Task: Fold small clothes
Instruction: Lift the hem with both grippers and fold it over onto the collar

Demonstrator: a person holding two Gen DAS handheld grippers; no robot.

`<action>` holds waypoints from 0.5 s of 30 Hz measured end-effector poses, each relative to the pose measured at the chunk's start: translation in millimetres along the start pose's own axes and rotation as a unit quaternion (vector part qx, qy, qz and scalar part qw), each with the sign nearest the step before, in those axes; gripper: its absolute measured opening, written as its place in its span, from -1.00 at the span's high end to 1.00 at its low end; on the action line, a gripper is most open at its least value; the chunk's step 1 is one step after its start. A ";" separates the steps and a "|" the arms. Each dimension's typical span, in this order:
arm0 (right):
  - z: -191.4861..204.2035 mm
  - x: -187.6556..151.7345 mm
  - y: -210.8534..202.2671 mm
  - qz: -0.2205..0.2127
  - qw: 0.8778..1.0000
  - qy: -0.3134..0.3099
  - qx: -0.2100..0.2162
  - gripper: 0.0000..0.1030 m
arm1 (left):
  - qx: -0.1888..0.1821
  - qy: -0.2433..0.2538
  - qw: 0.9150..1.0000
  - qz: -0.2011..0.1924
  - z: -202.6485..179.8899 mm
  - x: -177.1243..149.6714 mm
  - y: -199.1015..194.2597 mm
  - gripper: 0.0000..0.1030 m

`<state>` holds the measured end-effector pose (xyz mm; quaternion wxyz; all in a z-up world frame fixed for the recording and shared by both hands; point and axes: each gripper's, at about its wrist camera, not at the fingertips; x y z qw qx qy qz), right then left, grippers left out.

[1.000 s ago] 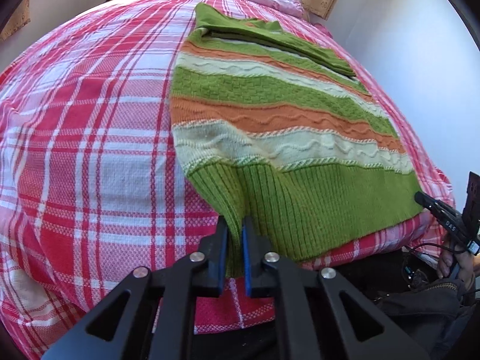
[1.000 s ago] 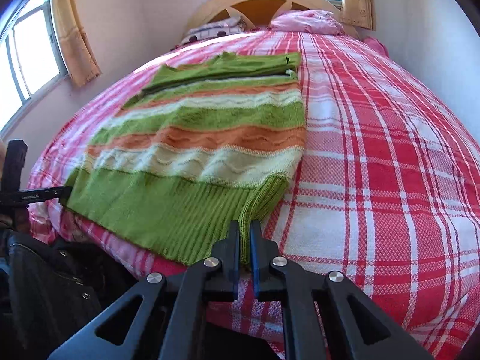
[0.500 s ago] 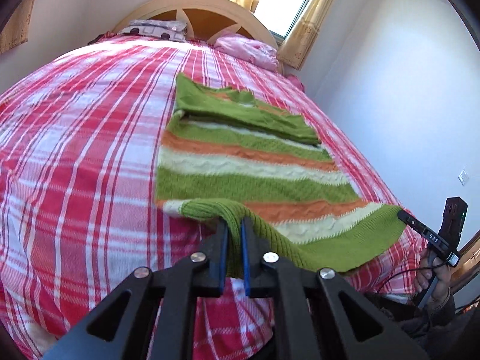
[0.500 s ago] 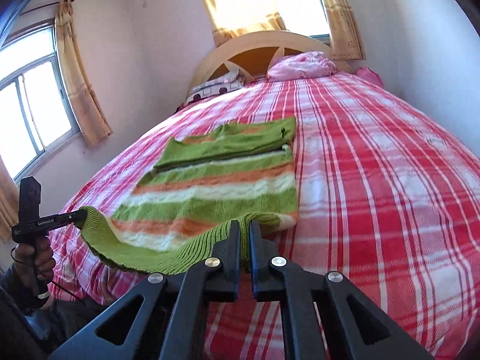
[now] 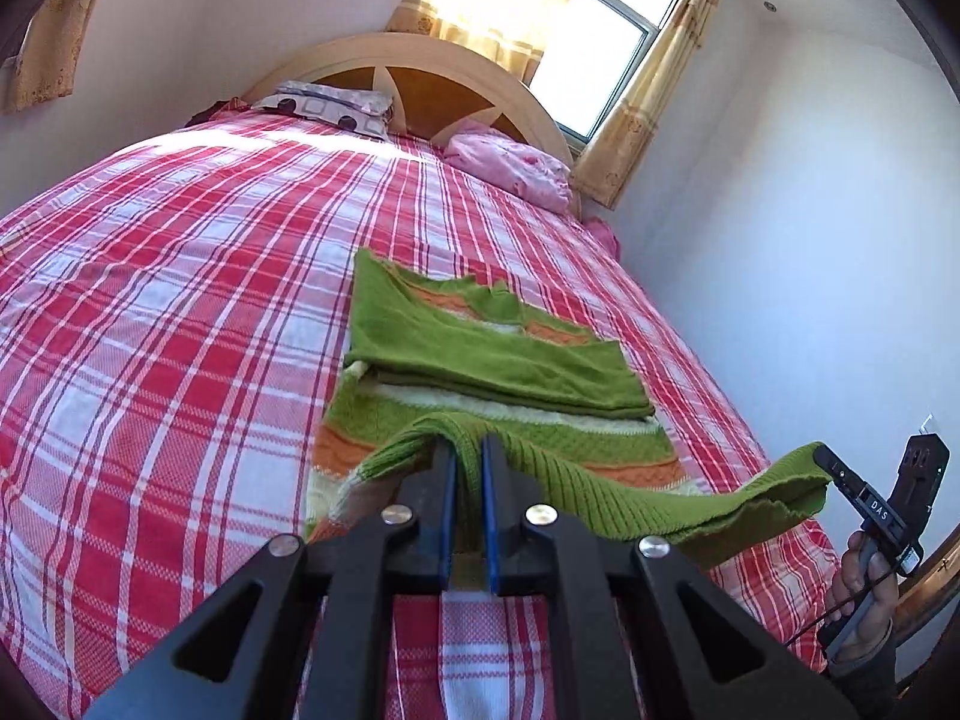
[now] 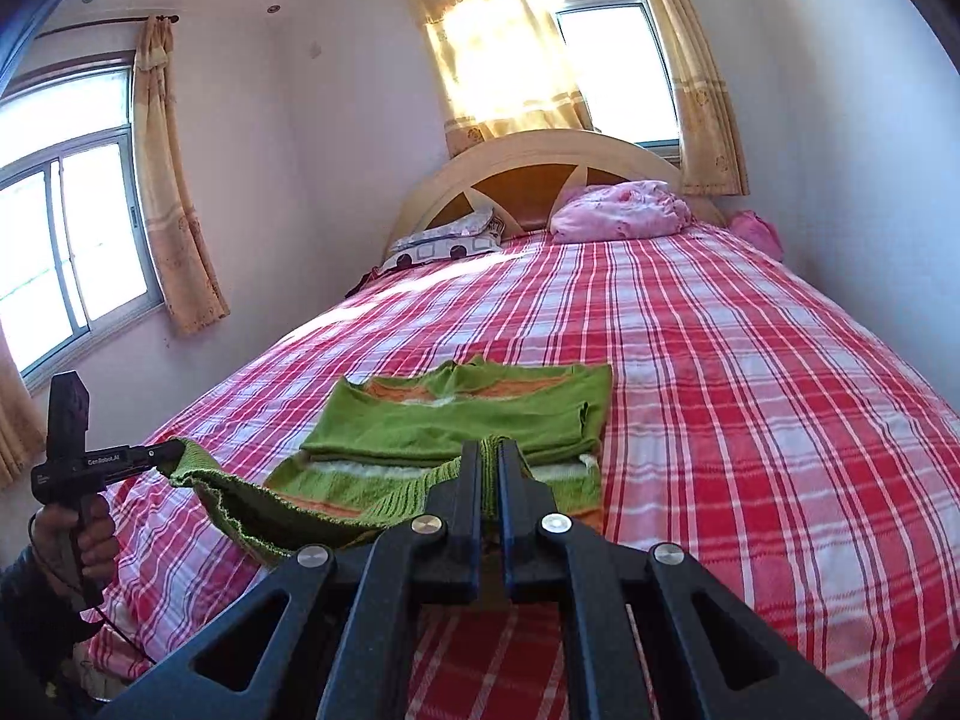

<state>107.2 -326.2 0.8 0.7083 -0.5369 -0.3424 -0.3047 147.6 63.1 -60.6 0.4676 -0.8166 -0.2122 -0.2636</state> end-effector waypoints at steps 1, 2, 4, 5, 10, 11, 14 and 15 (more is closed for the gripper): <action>0.4 6.6 3.8 -0.002 1.000 -0.003 -0.002 0.93 | 0.002 0.002 1.000 -0.004 -0.6 5.7 1.0 0.84; -0.5 13.6 7.4 -0.004 1.000 -0.004 -0.004 0.93 | 0.005 0.004 1.000 -0.008 -0.9 11.8 2.4 0.84; -3.5 27.0 14.9 -0.008 1.000 -0.006 -0.007 0.93 | 0.008 0.004 1.000 -0.016 0.6 23.6 6.5 0.84; -5.7 34.7 20.1 -0.008 1.000 -0.007 -0.011 0.93 | 0.008 0.003 1.000 -0.019 1.9 30.2 9.0 0.84; -14.5 67.6 50.0 -0.004 1.000 -0.011 -0.021 0.93 | 0.013 -0.003 1.000 -0.028 7.4 61.2 24.3 0.84; -15.9 73.2 56.8 -0.003 1.000 -0.012 -0.023 0.93 | 0.016 -0.003 0.999 -0.030 7.9 67.6 27.9 0.84; -20.2 90.8 79.8 0.003 0.999 -0.016 -0.030 0.93 | 0.018 -0.008 0.999 -0.033 11.0 87.9 41.6 0.84; -21.3 95.8 86.7 0.005 0.999 -0.017 -0.032 0.93 | 0.017 -0.010 0.999 -0.033 12.3 94.5 46.4 0.84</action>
Point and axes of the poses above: each gripper's, at about its wrist camera, not at the fingertips, and y roughly the way its jaws point, z to its left, x to its top, and after that the axes turned 10 degrees about z, right-handed
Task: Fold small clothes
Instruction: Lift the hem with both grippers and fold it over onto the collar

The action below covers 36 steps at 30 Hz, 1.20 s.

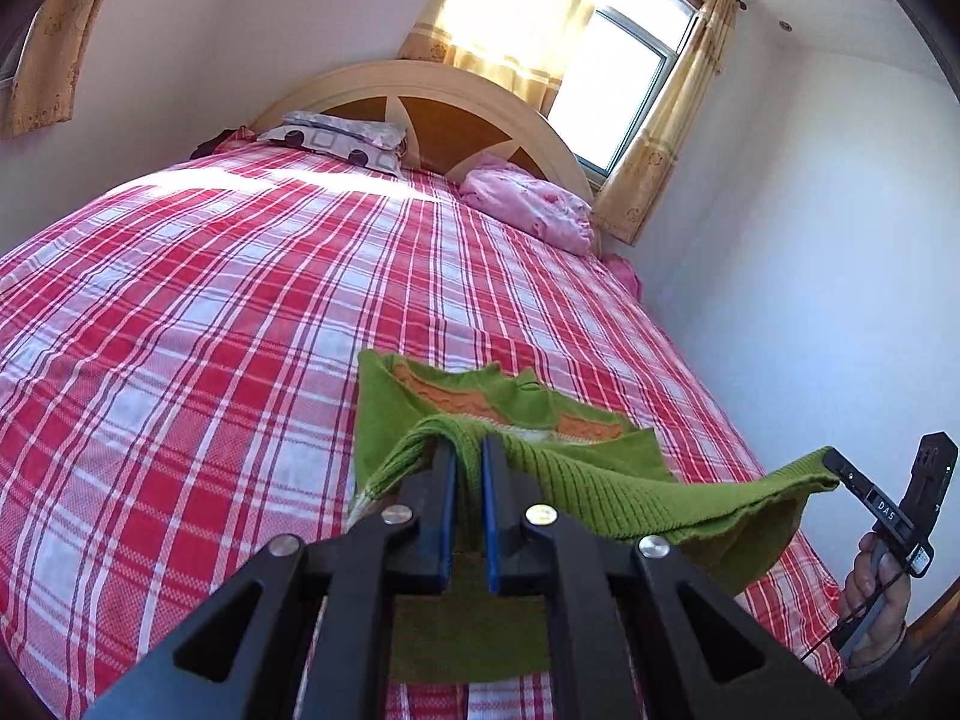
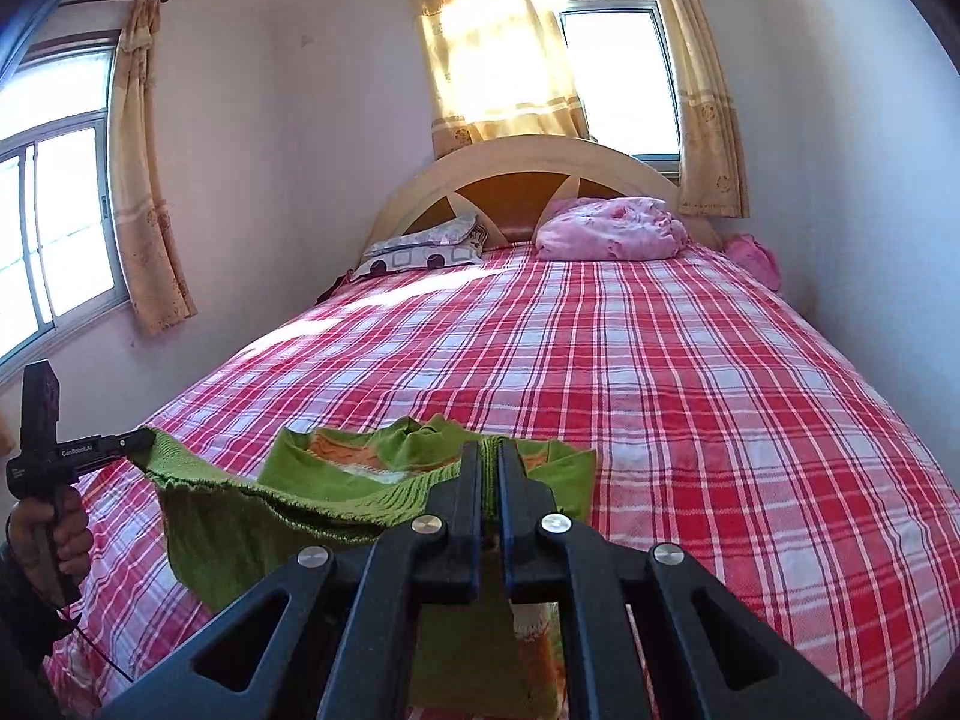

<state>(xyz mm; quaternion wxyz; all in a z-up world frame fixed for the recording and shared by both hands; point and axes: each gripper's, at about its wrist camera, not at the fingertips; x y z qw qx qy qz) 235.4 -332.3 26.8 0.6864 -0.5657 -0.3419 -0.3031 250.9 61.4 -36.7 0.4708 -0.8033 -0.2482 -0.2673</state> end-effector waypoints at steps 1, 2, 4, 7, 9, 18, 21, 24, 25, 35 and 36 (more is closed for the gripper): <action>-1.2 6.4 8.7 0.002 1.000 -0.001 -0.002 0.93 | 0.001 -0.001 1.000 0.000 0.7 6.0 5.3 0.84; -2.5 11.1 15.8 0.004 1.000 -0.001 -0.003 0.93 | 0.002 -0.002 1.000 -0.001 1.4 12.2 11.0 0.84; -5.1 20.9 31.5 0.007 1.000 -0.003 -0.007 0.93 | 0.001 -0.006 1.000 0.000 3.0 23.5 22.3 0.84; -11.3 31.7 53.3 0.014 1.000 -0.002 -0.011 0.93 | 0.008 -0.011 1.000 0.005 7.1 38.9 41.2 0.84; -16.2 38.2 68.7 0.021 1.000 -0.001 -0.014 0.93 | 0.013 -0.010 1.000 0.009 9.0 47.1 53.4 0.84; -44.7 55.8 163.9 0.091 0.995 0.019 -0.027 0.93 | 0.043 -0.022 0.998 0.042 22.8 73.0 120.7 0.84; -56.9 51.2 199.9 0.120 0.992 0.034 -0.030 0.93 | 0.058 -0.031 0.996 0.058 32.1 71.2 145.8 0.84; -65.9 47.9 232.5 0.140 0.989 0.038 -0.033 0.89 | 0.079 -0.038 0.994 0.067 40.1 69.2 167.4 0.81; -69.2 47.5 240.5 0.141 0.988 0.037 -0.045 0.88 | 0.088 -0.039 0.993 0.068 41.8 68.3 172.4 0.70; -81.7 20.5 216.4 0.158 0.984 0.077 -0.040 0.48 | 0.128 -0.045 0.989 0.063 49.2 50.3 149.5 0.04; -78.1 14.8 206.2 0.159 0.984 0.073 -0.030 0.09 | 0.132 -0.042 0.988 0.065 50.0 43.5 143.2 0.04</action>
Point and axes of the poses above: each gripper's, at about its wrist camera, not at the fingertips, and y roughly the way its jaws point, z to its left, x to its top, and after that the axes turned 10 degrees about z, right-handed
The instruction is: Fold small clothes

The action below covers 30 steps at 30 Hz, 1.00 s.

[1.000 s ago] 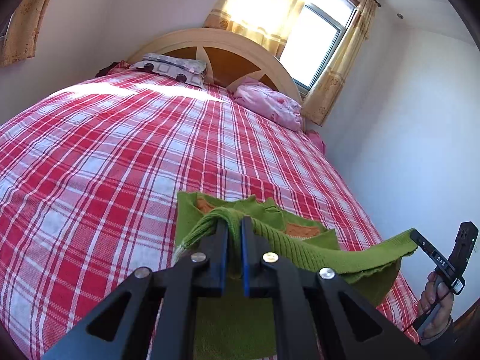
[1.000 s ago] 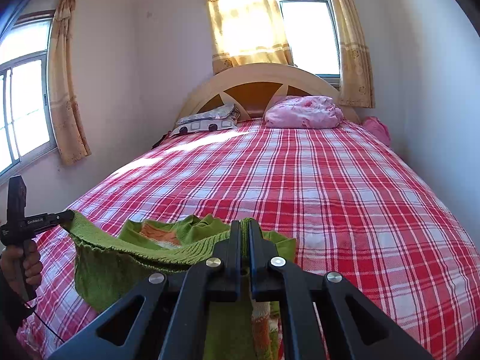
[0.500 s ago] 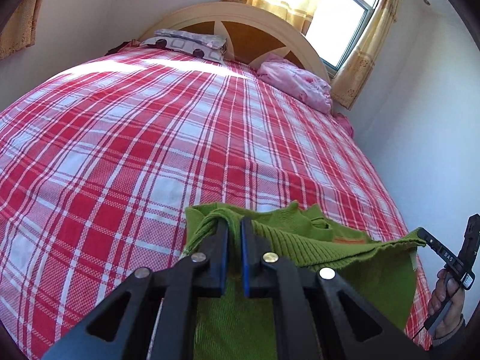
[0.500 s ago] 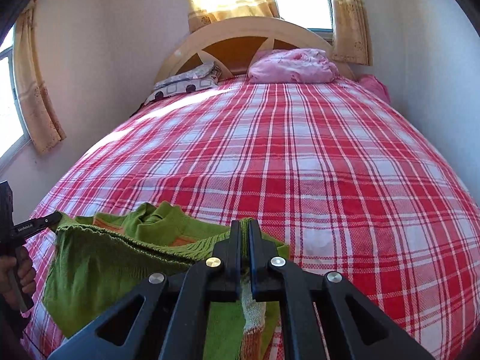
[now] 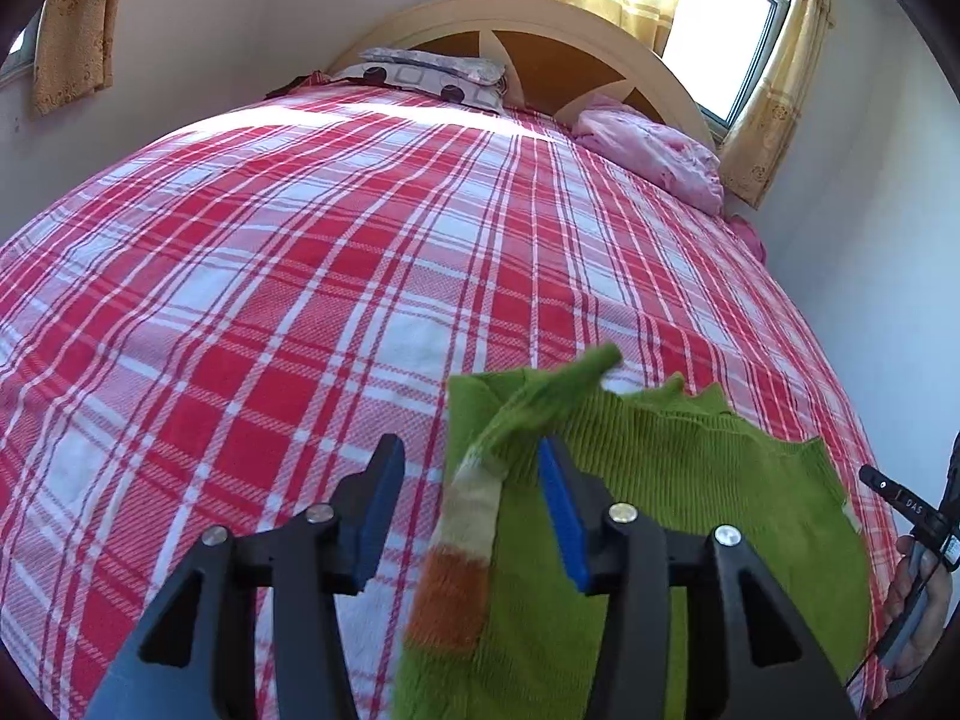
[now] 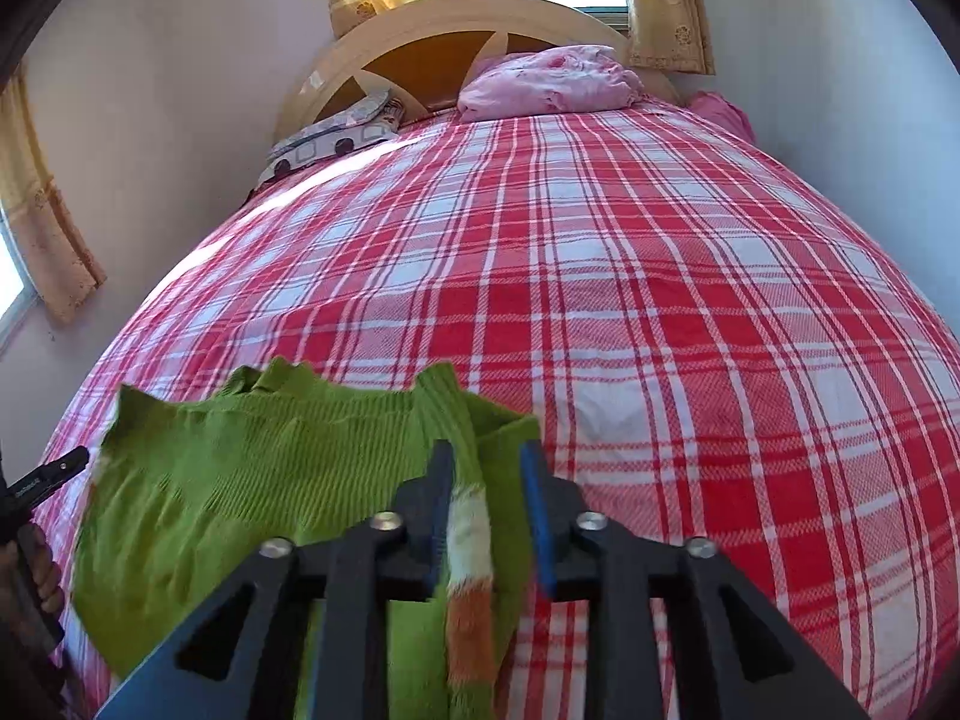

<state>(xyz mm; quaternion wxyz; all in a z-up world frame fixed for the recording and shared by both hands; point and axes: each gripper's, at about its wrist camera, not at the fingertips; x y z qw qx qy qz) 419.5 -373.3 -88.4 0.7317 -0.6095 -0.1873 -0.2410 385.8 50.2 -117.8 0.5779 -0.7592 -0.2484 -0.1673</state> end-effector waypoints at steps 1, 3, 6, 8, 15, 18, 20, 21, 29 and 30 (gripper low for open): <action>2.0 -9.8 -6.5 0.002 1.000 -0.007 0.009 -0.09 | -0.002 0.004 1.000 0.001 3.7 -9.0 -5.5 0.04; 5.8 -29.6 -16.4 0.012 0.999 -0.022 0.019 -0.19 | 0.000 0.009 1.000 0.009 11.0 -25.5 -12.1 -0.06; 12.1 -56.4 -20.8 0.038 0.998 -0.051 0.014 -0.19 | 0.004 0.014 1.000 0.024 21.3 -50.3 -15.8 -0.12; 14.0 -69.1 -18.9 0.049 0.997 -0.063 0.011 -0.19 | 0.001 0.016 0.999 0.034 22.4 -62.5 -15.1 -0.12; 11.2 -87.5 -19.8 0.065 0.997 -0.047 0.015 0.80 | -0.002 0.017 0.999 0.034 12.7 -80.1 -18.0 -0.06; 8.4 -95.3 -28.0 0.061 0.997 -0.042 0.020 0.82 | -0.008 0.018 0.999 0.039 11.4 -89.4 -21.3 0.06; 2.1 -99.4 -28.5 0.064 0.997 -0.026 0.034 0.75 | -0.011 0.024 0.999 0.041 11.7 -95.2 -20.7 0.06; -0.7 -101.1 -28.2 0.069 0.997 -0.016 0.044 0.48 | -0.009 0.025 0.999 0.041 12.4 -97.1 -19.9 0.06; 9.1 -123.1 -36.7 0.065 0.996 -0.019 0.058 0.33 | -0.025 0.037 0.998 0.032 11.4 -101.2 -22.1 0.48; 10.8 -125.4 -39.5 0.062 0.996 -0.020 0.059 0.41 | -0.024 0.039 0.998 0.030 10.7 -102.2 -22.6 0.51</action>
Point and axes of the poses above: each gripper's, at about its wrist camera, not at the fingertips, and y roughly the way its jaws point, z to its left, x to its top, and after that the axes turned 10 degrees about z, right-handed
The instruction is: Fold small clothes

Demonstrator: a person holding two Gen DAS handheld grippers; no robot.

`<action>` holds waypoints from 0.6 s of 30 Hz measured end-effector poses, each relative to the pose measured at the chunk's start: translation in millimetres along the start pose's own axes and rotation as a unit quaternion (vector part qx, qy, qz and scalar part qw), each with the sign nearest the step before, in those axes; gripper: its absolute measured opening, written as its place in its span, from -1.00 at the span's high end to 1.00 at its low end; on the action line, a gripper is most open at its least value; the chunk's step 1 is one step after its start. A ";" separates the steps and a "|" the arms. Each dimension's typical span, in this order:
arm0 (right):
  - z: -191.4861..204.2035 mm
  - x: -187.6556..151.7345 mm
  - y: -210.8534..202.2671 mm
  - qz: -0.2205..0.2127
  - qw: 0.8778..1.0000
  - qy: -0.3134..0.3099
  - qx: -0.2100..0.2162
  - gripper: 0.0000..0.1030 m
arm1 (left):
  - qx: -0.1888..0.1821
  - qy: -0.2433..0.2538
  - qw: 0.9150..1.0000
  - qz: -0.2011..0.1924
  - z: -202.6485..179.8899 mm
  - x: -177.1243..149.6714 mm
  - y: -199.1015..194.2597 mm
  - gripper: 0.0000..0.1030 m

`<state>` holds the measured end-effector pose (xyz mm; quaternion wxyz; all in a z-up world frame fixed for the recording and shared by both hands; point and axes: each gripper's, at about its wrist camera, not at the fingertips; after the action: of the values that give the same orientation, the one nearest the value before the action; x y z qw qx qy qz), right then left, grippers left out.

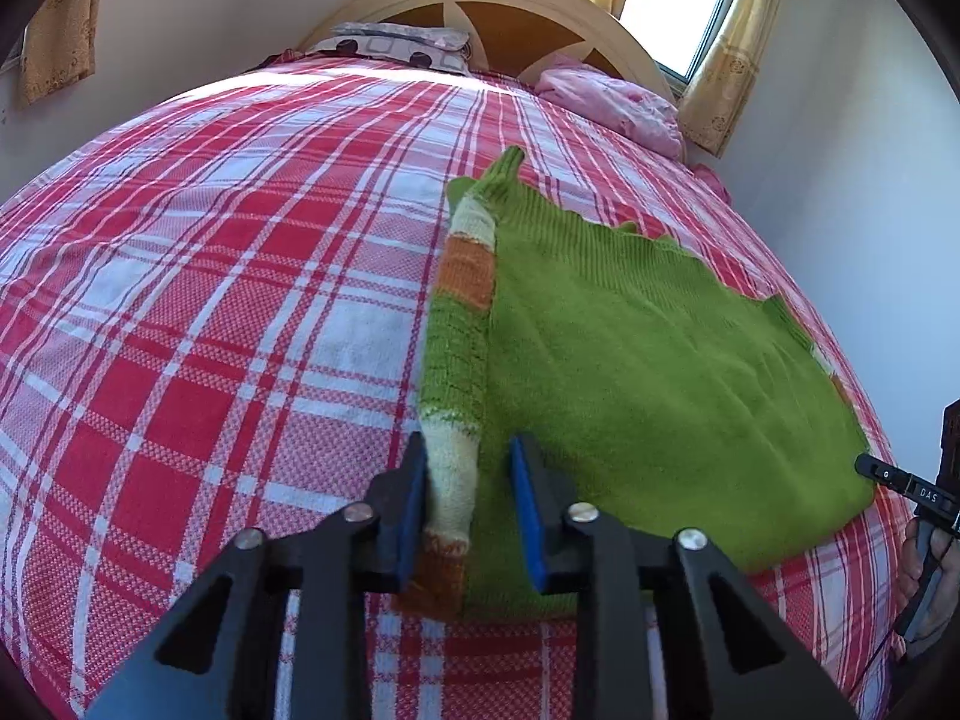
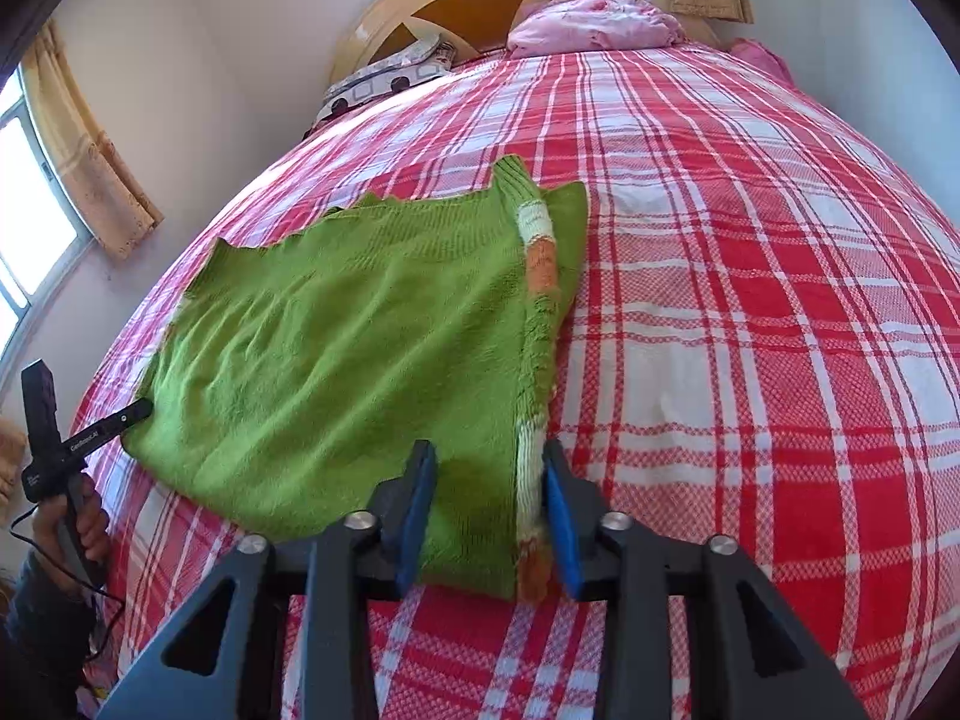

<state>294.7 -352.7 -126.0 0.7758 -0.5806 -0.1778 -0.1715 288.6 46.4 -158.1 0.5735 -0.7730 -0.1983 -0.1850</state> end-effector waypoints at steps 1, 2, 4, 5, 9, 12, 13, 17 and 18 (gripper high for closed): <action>0.6 -1.8 -1.8 -0.003 1.000 0.000 -0.002 0.42 | 0.002 0.001 1.000 -0.003 -0.2 -1.0 -1.2 0.52; 1.2 -3.7 -3.5 -0.005 1.000 0.000 -0.002 0.43 | 0.002 0.001 1.000 -0.005 0.5 -2.0 -2.6 0.52; -0.2 -5.7 -4.8 -0.004 1.000 0.003 -0.001 0.43 | -0.002 -0.002 1.000 -0.008 2.6 -3.7 -4.3 0.53; -0.3 -7.7 -5.5 -0.005 1.000 0.004 -0.002 0.47 | -0.005 -0.004 1.000 -0.008 3.7 -4.3 -4.5 0.53; 1.9 -13.2 -5.1 -0.006 1.000 -0.009 -0.016 0.88 | -0.018 -0.007 1.000 -0.009 6.9 -4.4 -3.9 0.56; 10.6 -16.8 -17.5 -0.029 0.999 -0.026 -0.026 0.89 | -0.022 -0.009 0.999 -0.023 7.3 -5.0 -10.0 0.85; 14.5 -18.8 -24.4 -0.038 0.998 -0.032 -0.025 0.89 | -0.023 -0.008 0.999 -0.024 6.2 -6.1 -12.8 0.87; 16.1 -27.9 -34.4 -0.037 0.998 -0.038 -0.028 0.89 | -0.036 -0.008 0.999 -0.023 6.2 -13.0 -25.2 0.88; 13.6 -30.5 -31.1 -0.032 0.998 -0.035 -0.031 0.89 | -0.039 -0.009 0.999 -0.020 7.5 -15.2 -25.8 0.88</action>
<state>252.2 -346.1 -110.7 0.7449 -0.6040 -0.2180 -0.1810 262.7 59.0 -147.0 0.5375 -0.7922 -0.2117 -0.1969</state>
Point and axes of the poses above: each gripper's, at about its wrist camera, not at the fingertips, and y roughly the way its jaws point, z to its left, x to its top, and after that the axes turned 10 degrees about z, right-handed
